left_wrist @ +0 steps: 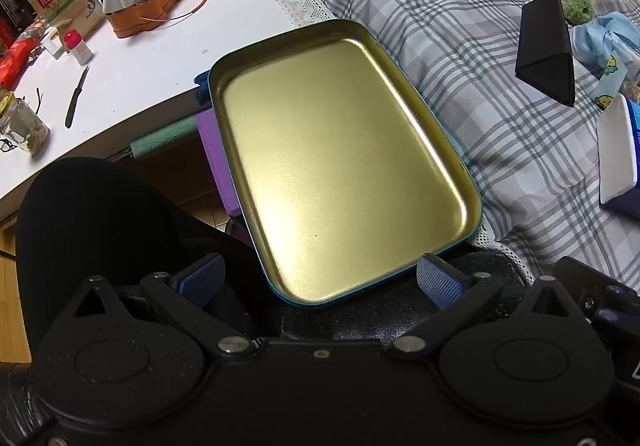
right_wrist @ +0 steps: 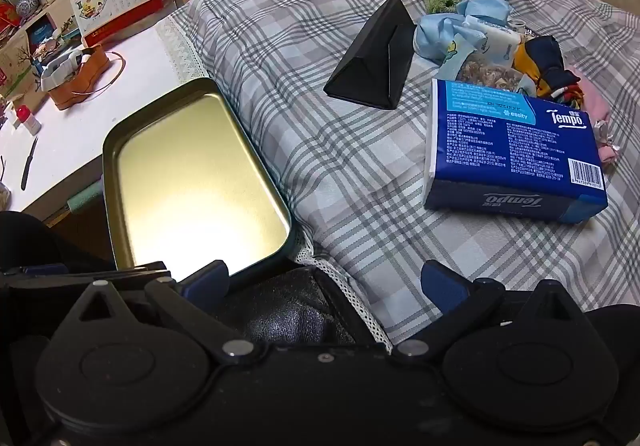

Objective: Organize soft objects

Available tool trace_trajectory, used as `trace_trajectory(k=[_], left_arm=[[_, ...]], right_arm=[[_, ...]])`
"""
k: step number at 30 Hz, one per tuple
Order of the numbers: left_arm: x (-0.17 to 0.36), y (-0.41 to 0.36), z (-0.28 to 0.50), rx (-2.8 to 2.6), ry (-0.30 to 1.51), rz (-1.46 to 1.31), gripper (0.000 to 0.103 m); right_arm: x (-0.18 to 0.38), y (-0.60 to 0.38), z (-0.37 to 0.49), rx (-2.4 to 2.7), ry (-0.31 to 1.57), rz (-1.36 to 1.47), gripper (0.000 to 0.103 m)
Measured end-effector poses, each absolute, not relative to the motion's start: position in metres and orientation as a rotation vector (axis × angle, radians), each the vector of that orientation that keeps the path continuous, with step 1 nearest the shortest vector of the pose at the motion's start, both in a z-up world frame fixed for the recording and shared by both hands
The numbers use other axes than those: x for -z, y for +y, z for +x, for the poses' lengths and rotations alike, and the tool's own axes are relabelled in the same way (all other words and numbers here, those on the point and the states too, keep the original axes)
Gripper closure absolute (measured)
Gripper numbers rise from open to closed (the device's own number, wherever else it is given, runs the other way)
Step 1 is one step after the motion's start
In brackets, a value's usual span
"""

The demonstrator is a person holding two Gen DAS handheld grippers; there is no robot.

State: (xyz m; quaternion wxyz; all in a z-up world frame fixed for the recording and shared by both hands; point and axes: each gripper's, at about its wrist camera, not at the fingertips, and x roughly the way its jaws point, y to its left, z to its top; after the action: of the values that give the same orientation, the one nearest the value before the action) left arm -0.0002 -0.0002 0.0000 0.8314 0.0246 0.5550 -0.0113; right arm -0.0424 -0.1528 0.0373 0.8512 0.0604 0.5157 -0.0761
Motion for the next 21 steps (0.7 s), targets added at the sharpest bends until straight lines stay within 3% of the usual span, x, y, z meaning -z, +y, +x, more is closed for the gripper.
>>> trace_trajectory(k=[21], left_arm=[[0.0004,0.0025,0.0005,0.008,1.194,0.046,0.004]], right_arm=[[-0.0367,-0.1515,-0.0421,0.152,1.090,0.130,0.000]])
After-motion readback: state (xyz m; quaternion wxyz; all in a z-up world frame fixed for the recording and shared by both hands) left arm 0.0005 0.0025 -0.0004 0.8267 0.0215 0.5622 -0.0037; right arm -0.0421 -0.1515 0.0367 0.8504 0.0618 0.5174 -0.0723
